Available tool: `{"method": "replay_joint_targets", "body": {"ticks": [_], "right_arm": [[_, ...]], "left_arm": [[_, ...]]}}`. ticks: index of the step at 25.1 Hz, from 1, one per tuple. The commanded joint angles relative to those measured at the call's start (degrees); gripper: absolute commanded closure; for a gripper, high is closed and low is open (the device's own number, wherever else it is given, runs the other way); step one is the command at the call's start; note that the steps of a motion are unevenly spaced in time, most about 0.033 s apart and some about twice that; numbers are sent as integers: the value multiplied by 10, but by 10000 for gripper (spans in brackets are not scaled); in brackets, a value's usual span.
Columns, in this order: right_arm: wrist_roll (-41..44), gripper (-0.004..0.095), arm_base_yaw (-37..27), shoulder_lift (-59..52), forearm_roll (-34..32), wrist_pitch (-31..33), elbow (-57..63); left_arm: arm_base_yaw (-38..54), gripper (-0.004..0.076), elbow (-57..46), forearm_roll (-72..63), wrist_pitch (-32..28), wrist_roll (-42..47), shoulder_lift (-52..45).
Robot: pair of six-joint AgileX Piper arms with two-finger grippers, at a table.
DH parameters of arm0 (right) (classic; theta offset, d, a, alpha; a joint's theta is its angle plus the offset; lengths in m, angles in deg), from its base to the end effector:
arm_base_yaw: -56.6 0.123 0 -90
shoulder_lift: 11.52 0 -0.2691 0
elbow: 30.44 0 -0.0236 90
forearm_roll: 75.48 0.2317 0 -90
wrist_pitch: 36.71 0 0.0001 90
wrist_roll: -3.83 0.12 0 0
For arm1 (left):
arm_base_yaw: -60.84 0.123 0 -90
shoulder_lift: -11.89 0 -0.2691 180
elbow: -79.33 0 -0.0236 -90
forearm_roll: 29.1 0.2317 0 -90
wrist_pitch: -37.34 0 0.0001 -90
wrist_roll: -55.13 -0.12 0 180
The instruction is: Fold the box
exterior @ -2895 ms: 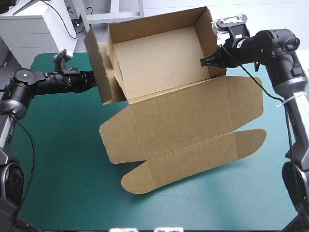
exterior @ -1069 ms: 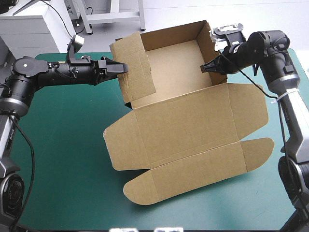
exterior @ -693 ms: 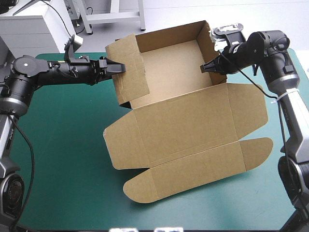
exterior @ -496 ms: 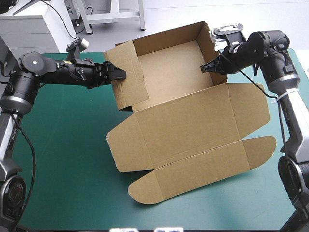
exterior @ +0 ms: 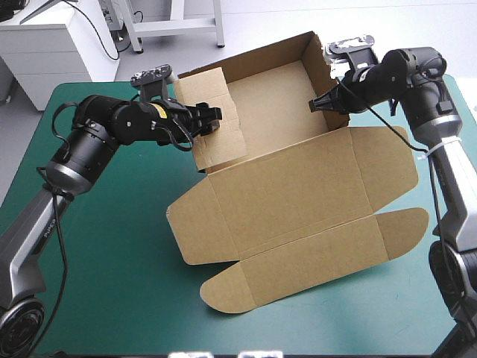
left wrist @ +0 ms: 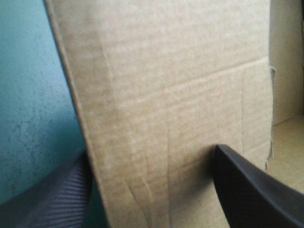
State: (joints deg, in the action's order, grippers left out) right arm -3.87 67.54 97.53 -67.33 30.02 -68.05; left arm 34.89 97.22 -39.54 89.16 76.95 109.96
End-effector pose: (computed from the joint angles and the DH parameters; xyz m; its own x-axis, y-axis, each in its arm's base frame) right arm 0.3697 0.0874 0.3851 -0.7057 -0.2150 -0.6752 -0.3297 0.9430 0.0443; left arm 0.3080 -0.1689 0.3734 -0.7758 -0.1446 -0.6142 0.1829 0.8801 -0.4382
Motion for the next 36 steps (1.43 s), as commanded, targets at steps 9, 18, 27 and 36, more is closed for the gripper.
{"method": "replay_joint_targets", "body": {"ticks": [9,18,27,36], "right_arm": [[20,925,71,-59,-15,-50,-26],[31,926,82,-64,-48,-9,-79],[36,926,82,-64,-74,0,-79],[66,926,82,-63,-135,17,-79]], "left_arm": [[-38,219,17,131,-15,127,-6],[-38,220,17,163,-14,130,6],[-38,271,17,147,-17,147,4],[-38,729,17,159,-53,236,-16]]}}
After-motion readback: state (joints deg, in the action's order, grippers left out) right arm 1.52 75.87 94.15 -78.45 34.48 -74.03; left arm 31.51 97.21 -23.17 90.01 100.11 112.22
